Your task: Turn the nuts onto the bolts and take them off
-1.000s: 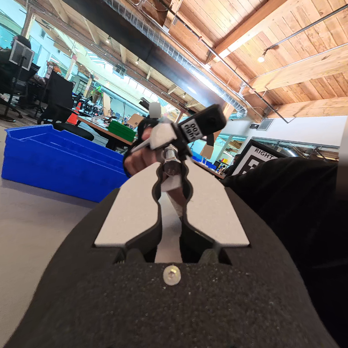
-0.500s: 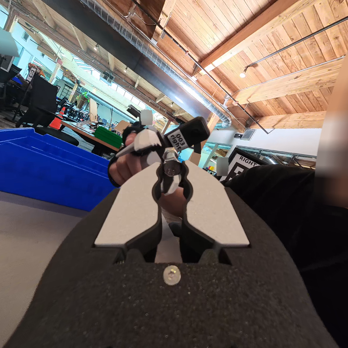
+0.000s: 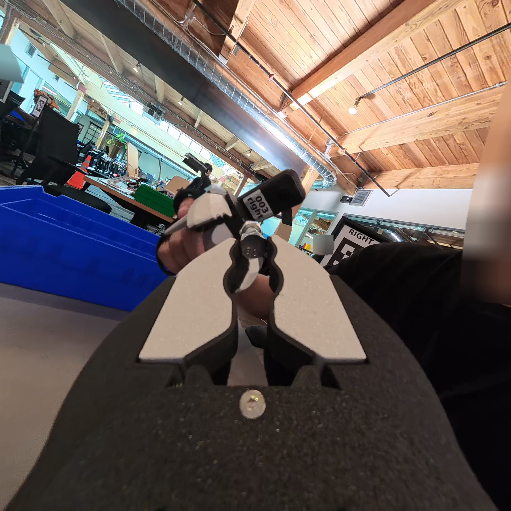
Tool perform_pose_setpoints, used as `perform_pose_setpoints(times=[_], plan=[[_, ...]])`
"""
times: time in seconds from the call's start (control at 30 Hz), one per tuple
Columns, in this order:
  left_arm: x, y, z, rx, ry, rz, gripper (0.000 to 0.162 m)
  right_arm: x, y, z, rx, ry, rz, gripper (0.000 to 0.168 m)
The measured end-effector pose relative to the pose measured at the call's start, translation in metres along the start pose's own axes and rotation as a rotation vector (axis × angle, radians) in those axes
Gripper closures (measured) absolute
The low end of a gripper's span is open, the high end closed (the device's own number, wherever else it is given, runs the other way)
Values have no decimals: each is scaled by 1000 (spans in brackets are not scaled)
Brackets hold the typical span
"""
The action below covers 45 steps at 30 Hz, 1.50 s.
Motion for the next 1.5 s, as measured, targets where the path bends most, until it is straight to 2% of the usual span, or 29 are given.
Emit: perform_pose_setpoints(times=[0.2, 0.37, 0.43, 0.63, 0.7, 0.8, 0.87, 1.1, 1.17, 1.27, 1.33, 1.4, 1.5], plan=[[-1, -1, -2, -1, 13, -2, 144, -6, 42, -12, -113, -13, 68, 112], [0, 2, 3, 3, -10, 5, 144, 9, -2, -8, -34, 11, -25, 111], [-1, 2, 2, 4, -6, 8, 144, 6, -6, -1, -13, -22, -21, 110], [-5, 1, -4, -24, 4, 27, 144, -4, 47, -15, -141, -42, 68, 112], [-5, 2, -3, -25, -5, 35, 145, 6, 33, -17, -133, -29, 16, 109], [-3, 3, 0, -20, -17, 37, 145, 19, -11, -11, -35, -6, -66, 108], [-3, 3, 1, -13, -10, 30, 144, 18, -20, -7, -13, -23, -75, 110], [-5, 3, -2, -22, -3, 35, 144, 2, 44, -23, -158, -81, 50, 112], [-5, 3, -1, -23, -6, 39, 145, 10, 31, -23, -164, -88, 1, 110], [-4, 5, 3, -16, -25, 47, 145, 18, -11, -14, -63, -77, -63, 115], [-4, 5, 3, -9, -16, 37, 145, 14, -21, -7, -23, -109, -65, 114], [-6, 5, 1, -21, -16, 51, 145, 7, -6, -6, -35, -139, -29, 113], [-8, 4, -3, -28, 3, 55, 145, 0, 35, -19, -142, -162, 28, 113]])
Point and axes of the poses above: each gripper's, where its closed fingertips meet, x out along the fingers, y out of its top, z = x × y across the jaws, the point moved 7 cm from there along -x, back along the fingers, and after that the axes turned 1 degree about -x, right-handed, at the moved point
